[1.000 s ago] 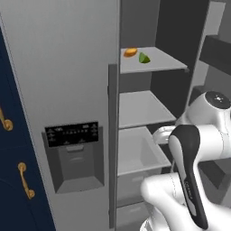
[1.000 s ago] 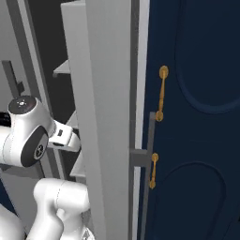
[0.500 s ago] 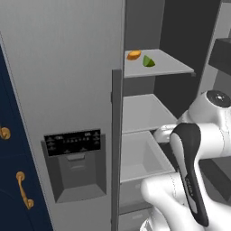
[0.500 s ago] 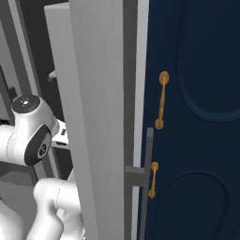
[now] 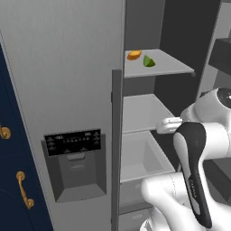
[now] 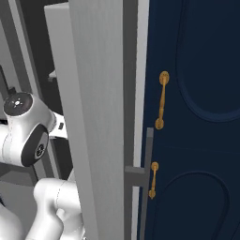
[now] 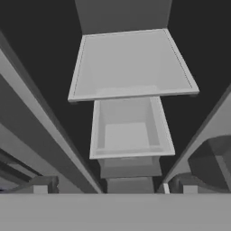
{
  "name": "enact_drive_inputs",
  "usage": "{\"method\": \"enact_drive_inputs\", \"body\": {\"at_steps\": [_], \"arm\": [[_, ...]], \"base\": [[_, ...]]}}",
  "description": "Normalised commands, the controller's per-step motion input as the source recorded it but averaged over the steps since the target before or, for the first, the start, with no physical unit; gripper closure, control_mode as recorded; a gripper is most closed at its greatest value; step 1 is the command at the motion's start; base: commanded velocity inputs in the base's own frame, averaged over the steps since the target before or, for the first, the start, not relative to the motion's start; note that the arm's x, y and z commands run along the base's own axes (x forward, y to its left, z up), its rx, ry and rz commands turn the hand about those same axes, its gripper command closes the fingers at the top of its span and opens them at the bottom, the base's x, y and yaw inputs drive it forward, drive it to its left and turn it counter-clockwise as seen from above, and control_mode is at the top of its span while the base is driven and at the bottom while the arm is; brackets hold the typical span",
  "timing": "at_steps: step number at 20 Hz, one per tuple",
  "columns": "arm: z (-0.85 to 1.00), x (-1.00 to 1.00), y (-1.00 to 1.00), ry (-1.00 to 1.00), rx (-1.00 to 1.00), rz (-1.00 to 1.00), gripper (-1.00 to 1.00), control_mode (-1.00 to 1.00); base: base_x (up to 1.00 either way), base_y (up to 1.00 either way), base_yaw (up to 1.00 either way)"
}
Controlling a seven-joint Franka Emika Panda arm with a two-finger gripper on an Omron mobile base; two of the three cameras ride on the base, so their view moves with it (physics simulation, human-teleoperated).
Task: Grab a lemon wedge from the fridge and one ice cube from the ice bowl, and put them in the glass of lemonade.
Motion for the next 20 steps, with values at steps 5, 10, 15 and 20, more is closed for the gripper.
{"method": "enact_drive_inputs", "body": {"at_steps": [5, 10, 15, 20], "arm": [[0.53, 0.17, 0.0, -0.02, 0.0, 0.0, -1.0, -1.0], [0.57, 0.27, 0.0, -0.04, -0.04, 0.0, -1.0, -1.0], [0.25, 0.29, 0.0, -0.07, -0.05, 0.0, -1.0, -1.0], [0.08, 0.37, 0.0, -0.06, -0.01, 0.0, -1.0, -1.0]], "base": [[0.0, 0.0, 0.0], [0.0, 0.0, 0.0], [0.0, 0.0, 0.0], [0.0, 0.0, 0.0]]}}
